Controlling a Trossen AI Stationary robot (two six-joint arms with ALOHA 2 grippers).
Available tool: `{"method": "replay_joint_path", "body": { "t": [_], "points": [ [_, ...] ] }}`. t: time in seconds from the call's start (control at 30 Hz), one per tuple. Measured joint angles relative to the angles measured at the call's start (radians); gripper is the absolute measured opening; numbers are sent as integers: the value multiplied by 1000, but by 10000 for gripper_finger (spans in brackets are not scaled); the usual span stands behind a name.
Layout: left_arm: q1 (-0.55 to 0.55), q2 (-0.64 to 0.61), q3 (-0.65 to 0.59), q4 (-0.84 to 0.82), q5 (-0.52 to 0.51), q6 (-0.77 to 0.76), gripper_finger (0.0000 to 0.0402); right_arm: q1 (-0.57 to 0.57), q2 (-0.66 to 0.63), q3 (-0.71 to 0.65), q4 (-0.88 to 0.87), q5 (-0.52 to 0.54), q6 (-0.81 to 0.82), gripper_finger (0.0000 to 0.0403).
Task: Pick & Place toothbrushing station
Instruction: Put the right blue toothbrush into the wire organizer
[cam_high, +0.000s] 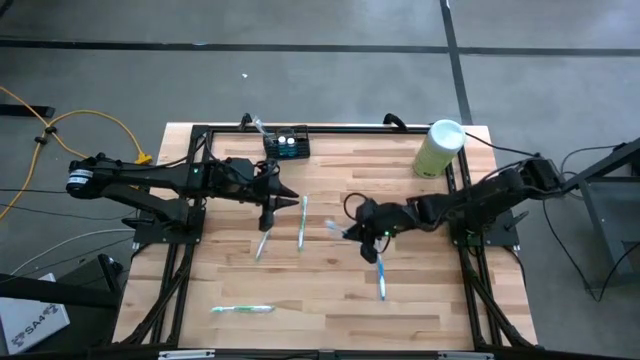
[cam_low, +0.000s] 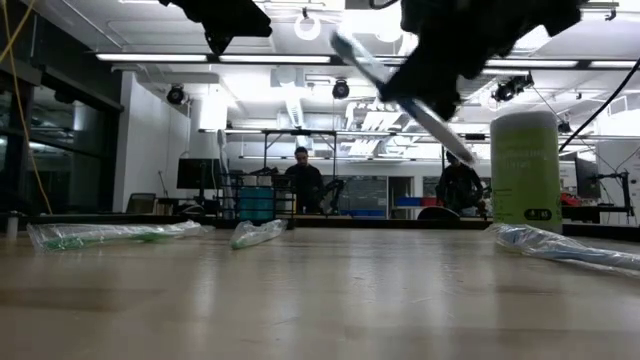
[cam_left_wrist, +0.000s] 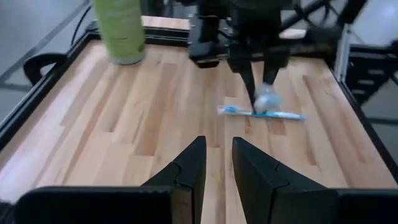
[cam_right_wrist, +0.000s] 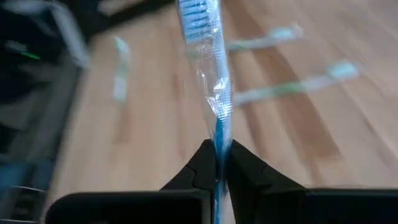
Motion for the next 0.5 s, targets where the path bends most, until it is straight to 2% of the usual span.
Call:
{"method": "replay_joint_path", "body": {
  "t": [0.17, 0.33, 0.5],
  "points": [
    [0, 0, 0, 0, 65, 80, 75, -61, 0, 0, 170, -211, -11, 14],
    [-4, 0, 0, 21, 84, 170, 75, -103, 0, 0, 263, -376, 69, 14],
    [-38, 0, 0, 79, 84, 310, 75, -123, 16, 1, 289, -467, 196, 15]
  ]
}}
